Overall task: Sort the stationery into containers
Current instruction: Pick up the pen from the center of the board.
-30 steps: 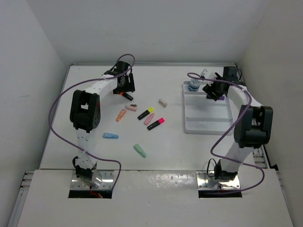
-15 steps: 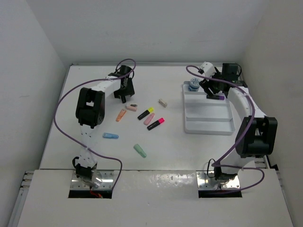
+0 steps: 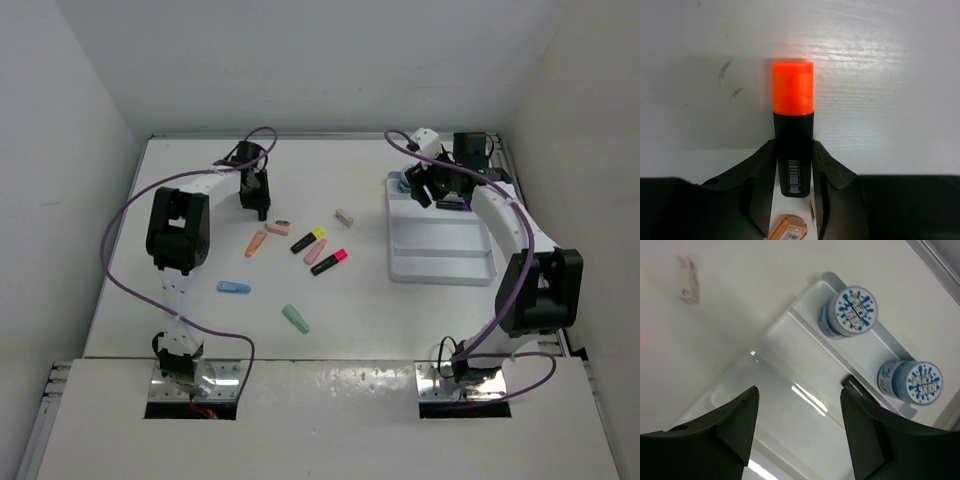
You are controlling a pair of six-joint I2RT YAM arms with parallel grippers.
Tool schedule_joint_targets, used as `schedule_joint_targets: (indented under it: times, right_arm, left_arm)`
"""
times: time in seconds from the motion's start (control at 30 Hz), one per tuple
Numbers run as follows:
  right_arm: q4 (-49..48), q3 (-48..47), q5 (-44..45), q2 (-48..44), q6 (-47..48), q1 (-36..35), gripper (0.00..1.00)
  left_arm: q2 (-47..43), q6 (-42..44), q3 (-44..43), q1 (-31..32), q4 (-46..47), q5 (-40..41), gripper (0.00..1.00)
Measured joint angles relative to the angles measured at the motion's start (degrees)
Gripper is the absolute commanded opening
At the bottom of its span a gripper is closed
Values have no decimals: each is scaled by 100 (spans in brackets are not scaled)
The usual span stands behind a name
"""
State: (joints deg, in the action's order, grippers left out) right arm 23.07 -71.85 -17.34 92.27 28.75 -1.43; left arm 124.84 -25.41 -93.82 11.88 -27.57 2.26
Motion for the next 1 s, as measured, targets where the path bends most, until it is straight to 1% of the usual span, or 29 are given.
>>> schedule_joint_targets:
  times: [0.03, 0.1, 0.17, 0.27, 0.33, 0.43, 0.57, 0.7, 0.8, 1.0]
  right_arm:
    - [26, -37, -57, -17, -155, -72, 65]
    - [61, -120, -188, -55, -605, -205, 65]
    - [98, -227, -372, -87, -1172, -326, 66]
    - [103, -450, -693, -94, -2297, -472, 67]
    - [42, -603, -874, -94, -3185, -520, 69]
    - [-247, -761, -1040, -70, -4540, -555, 74]
    - [-629, -990, -1145, 166, -6054, -669, 79]
    - [-846, -1132, -1147, 446, -6918, -992, 82]
    - [-914, -1266, -1150, 616, -7224, -1290, 82]
    - [-1051, -1635, -1191, 754, -7473, -1663, 81]
  left_arm:
    - [-20, 122, 35, -24, 20, -129, 0]
    - [-103, 490, 138, -94, 68, -645, 0]
    - [-374, 741, 573, -181, 356, -1314, 0]
    - [-1152, 979, 1349, -275, 645, -2249, 0]
    - [-1722, 1150, 1482, -284, 765, -2734, 0]
    - [-2564, 1366, 1486, -133, 1193, -3191, 0]
    - [-3447, 1541, 1537, 304, 1580, -3442, 0]
    - [-3683, 1617, 1537, 658, 1648, -3536, 0]
    - [-3652, 1624, 1550, 748, 1532, -3526, 0]
    - [-3648, 1692, 1558, 894, 1314, -3418, 0]
